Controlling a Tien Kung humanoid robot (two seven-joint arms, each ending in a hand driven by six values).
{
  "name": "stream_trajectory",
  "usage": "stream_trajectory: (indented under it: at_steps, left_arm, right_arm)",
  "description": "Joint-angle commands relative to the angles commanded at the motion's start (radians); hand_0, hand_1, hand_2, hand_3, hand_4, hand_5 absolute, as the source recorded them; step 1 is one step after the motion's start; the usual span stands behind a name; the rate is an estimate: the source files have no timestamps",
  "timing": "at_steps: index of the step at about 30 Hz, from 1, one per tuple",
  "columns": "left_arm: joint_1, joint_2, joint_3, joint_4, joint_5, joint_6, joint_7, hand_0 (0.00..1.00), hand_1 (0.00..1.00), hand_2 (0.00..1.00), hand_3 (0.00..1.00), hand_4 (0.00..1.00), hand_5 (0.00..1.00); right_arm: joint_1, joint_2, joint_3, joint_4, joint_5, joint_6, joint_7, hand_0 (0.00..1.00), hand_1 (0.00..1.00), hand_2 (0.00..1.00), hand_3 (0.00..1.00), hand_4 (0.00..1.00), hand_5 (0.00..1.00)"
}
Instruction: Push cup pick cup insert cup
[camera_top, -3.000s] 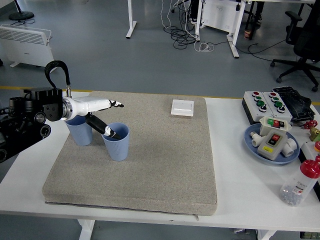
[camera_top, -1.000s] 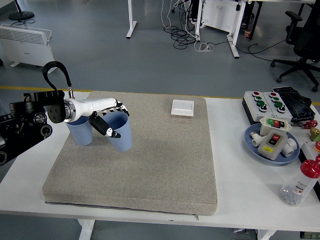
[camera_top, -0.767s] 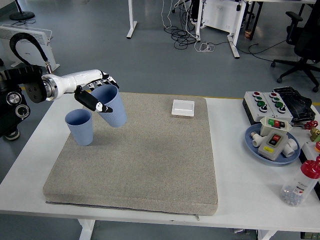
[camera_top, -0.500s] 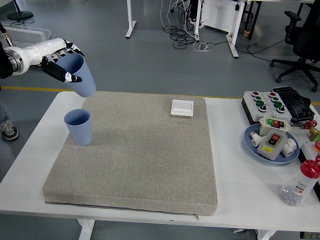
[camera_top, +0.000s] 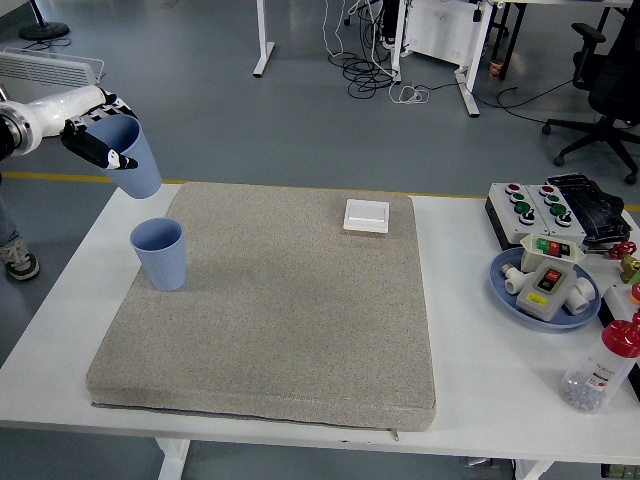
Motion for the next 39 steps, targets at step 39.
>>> stream_trajectory:
  at_steps: [39]
  left_arm:
    - [0.014,-0.013,0.122,0.003,-0.078,-0.014,0.0,0.505,0.546,0.528,0.47,0.51,0.002]
  right_arm:
    - [0.005,-0.001,0.003,0.0,-0.005,0.0,-0.001,0.724,0.647,0.65,0.577,0.125,0.466]
